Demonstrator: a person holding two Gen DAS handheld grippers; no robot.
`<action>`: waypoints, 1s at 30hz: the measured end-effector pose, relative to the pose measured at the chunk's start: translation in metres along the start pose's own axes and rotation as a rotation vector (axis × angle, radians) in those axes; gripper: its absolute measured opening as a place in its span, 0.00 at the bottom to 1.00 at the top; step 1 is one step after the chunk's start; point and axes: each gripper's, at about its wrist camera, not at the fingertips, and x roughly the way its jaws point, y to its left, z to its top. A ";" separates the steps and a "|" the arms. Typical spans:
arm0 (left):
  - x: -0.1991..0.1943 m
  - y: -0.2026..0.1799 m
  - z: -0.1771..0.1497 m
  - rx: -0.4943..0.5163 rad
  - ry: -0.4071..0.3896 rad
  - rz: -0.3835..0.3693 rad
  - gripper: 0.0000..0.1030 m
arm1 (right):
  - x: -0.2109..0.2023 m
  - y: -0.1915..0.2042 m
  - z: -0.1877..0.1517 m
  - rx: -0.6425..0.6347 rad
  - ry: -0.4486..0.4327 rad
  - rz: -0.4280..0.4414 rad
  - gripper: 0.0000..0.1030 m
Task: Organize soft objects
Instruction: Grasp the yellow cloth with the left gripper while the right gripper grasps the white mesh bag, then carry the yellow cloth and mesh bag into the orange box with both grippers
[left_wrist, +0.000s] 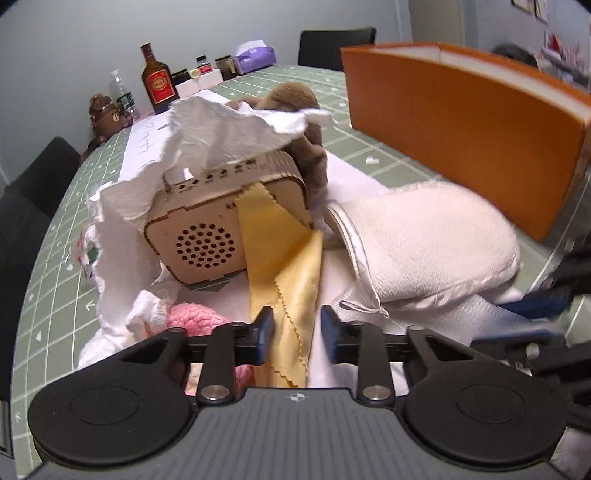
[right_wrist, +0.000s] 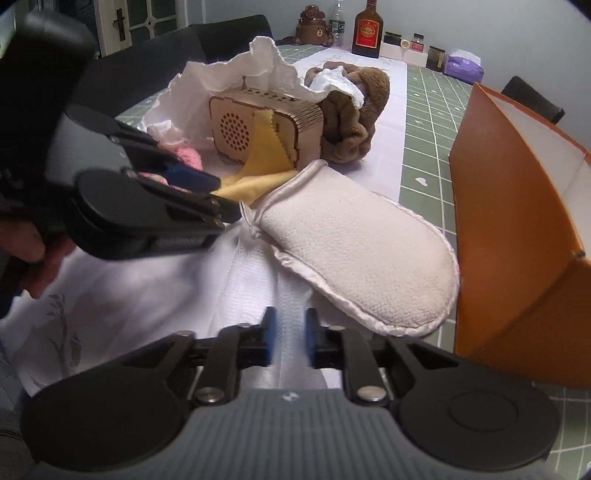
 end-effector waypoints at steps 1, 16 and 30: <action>0.001 0.000 -0.001 -0.008 -0.001 -0.008 0.19 | -0.001 -0.001 0.000 0.018 -0.005 0.014 0.52; -0.058 0.017 -0.023 -0.272 -0.038 -0.002 0.03 | 0.019 0.032 0.000 0.008 -0.013 0.021 0.89; -0.076 0.013 -0.042 -0.339 -0.053 -0.019 0.03 | 0.005 0.032 -0.005 0.012 -0.079 0.030 0.01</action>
